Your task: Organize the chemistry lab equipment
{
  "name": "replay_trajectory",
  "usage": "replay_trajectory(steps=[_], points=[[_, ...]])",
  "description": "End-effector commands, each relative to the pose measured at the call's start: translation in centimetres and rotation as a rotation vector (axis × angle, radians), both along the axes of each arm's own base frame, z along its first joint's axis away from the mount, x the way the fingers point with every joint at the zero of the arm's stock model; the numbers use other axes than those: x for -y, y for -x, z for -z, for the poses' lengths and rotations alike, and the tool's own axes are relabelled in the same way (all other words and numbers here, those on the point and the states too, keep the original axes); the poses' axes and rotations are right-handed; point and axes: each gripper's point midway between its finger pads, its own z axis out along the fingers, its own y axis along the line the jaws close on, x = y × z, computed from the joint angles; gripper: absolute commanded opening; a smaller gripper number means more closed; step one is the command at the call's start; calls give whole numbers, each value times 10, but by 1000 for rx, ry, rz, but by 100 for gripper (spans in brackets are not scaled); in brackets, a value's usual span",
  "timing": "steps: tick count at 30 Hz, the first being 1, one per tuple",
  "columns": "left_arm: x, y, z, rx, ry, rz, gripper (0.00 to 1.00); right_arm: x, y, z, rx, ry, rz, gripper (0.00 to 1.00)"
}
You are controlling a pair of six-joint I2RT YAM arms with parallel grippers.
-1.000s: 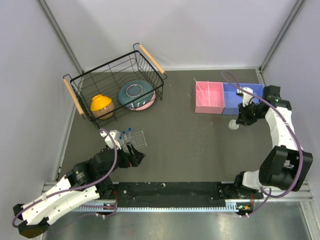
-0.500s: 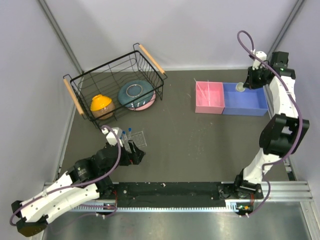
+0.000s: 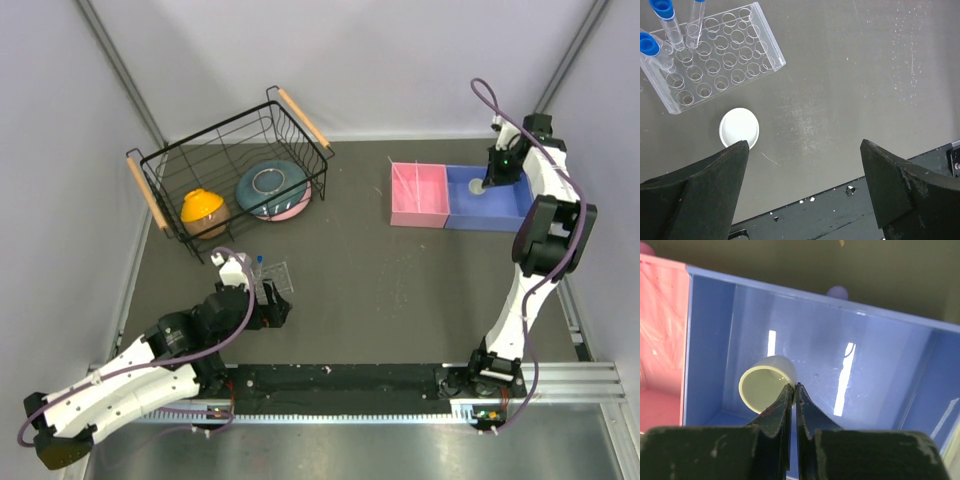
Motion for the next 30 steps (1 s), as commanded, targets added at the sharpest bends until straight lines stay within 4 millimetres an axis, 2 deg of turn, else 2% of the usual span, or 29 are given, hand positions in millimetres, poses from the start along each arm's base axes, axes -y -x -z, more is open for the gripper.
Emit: replay_trajectory(steps=[1, 5, 8, 12, 16, 23, 30], points=[[6, -8, -22, 49, 31, -5, 99, 10, -21, -51, 144, 48, 12, 0], [7, -7, -22, 50, 42, 1, 99, 7, -15, -50, 139, 44, -10, 0], [5, -6, -23, 55, 48, -1, 99, 1, -13, -59, 157, 23, -25, 0], [6, -6, -23, 58, 56, -2, 99, -11, -11, -68, 172, 23, -44, 0], [7, -6, -20, 52, 57, 1, 99, -25, -13, -67, 158, 6, -15, 0], [5, -5, -21, 54, 53, 3, 99, -25, -24, -47, 99, -2, 140, 0], [2, -3, -21, 58, 68, -5, 99, -31, -20, -19, 30, 25, 189, 0]])
